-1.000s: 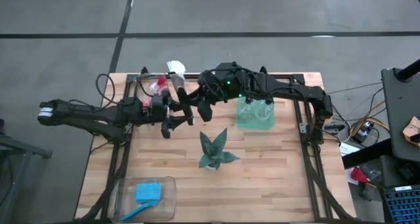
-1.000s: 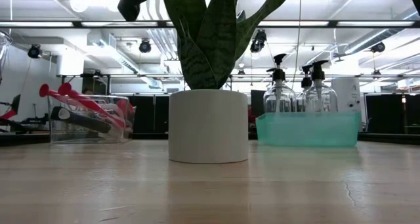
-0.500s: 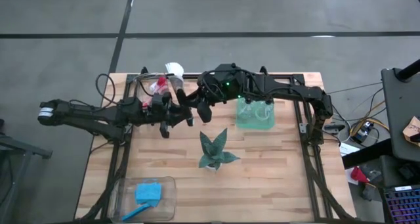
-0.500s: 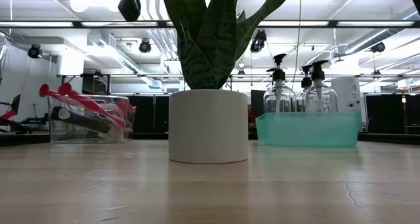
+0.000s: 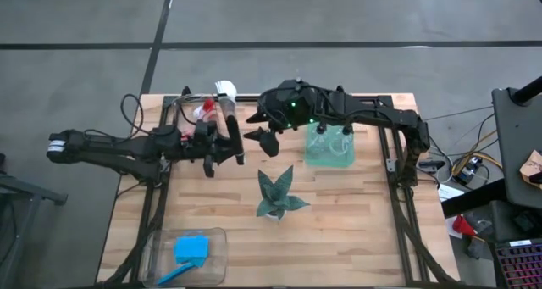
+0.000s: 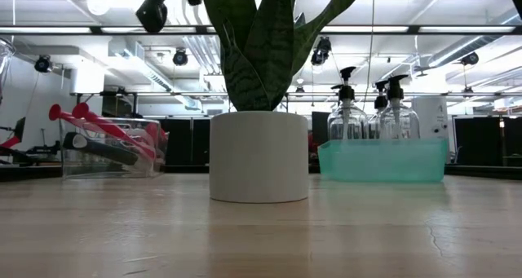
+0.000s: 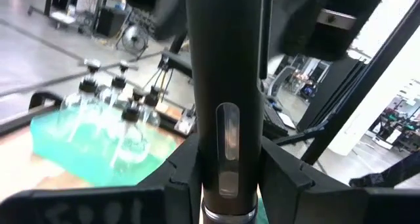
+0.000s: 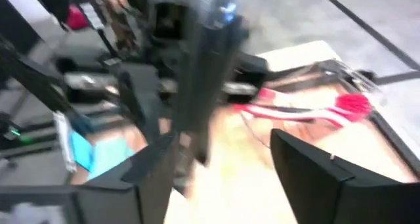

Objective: Pick & Place Kitchen Sink Supplies
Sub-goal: Put the black dish brush into the top transparent bin

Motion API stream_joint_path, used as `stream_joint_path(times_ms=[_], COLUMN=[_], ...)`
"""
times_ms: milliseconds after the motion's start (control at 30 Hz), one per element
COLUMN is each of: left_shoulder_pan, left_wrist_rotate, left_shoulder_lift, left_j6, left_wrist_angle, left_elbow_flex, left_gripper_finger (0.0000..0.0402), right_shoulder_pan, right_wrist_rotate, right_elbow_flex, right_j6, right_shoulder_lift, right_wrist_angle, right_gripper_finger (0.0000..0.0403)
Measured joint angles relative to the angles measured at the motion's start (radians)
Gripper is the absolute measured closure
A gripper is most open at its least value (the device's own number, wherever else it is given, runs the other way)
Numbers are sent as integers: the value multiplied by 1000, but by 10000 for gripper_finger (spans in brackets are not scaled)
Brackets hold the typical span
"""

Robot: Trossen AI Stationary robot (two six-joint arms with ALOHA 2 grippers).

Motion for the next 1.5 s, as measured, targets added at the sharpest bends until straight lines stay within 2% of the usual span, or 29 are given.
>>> stream_joint_path(times_ms=[133, 267, 500, 567, 633, 700, 767, 933, 1067, 1233, 1300, 1367, 1500], left_shoulder_pan=[0, 1, 1, 1, 4, 11, 20, 79, 134, 164, 174, 198, 294], left_wrist_rotate=[-17, -121, -490, -611, -680, -668, -613, -453, -482, -607, -628, -611, -510], left_shoulder_lift=[-69, -152, -235, -232, -220, -196, -164, -64, 11, 78, 105, 129, 175], left_j6=[-58, -89, -234, -255, -258, -255, -281, -426, -420, -310, -276, -295, -404], left_wrist_angle=[-145, -353, -844, -932, -979, -1017, -1067, -1326, -1466, -1460, -1461, -1481, -1506], left_elbow_flex=[0, 11, 89, 101, 105, 115, 135, 205, 245, 278, 284, 286, 280], left_gripper_finger=[290, 285, 291, 288, 286, 286, 288, 290, 285, 285, 286, 286, 286], right_shoulder_pan=[-12, -9, 24, 39, 56, 70, 86, 117, 132, 156, 165, 173, 192], right_wrist_rotate=[5, 3, 2, 0, 0, 0, 1, 0, 3, 0, 0, 1, 0], right_elbow_flex=[7, 0, -41, -57, -79, -104, -125, -178, -207, -225, -225, -228, -229], right_j6=[-73, -103, -110, -112, -115, -113, -113, -105, -84, -71, -64, -64, -49], right_shoulder_lift=[-2, -2, -2, -2, -2, -2, -2, -2, -2, -2, -2, -3, -3], right_wrist_angle=[-101, -160, -185, -183, -180, -181, -188, -188, -170, -165, -162, -162, -162], right_gripper_finger=[129, 107, 92, 93, 97, 101, 106, 116, 122, 129, 132, 135, 140])
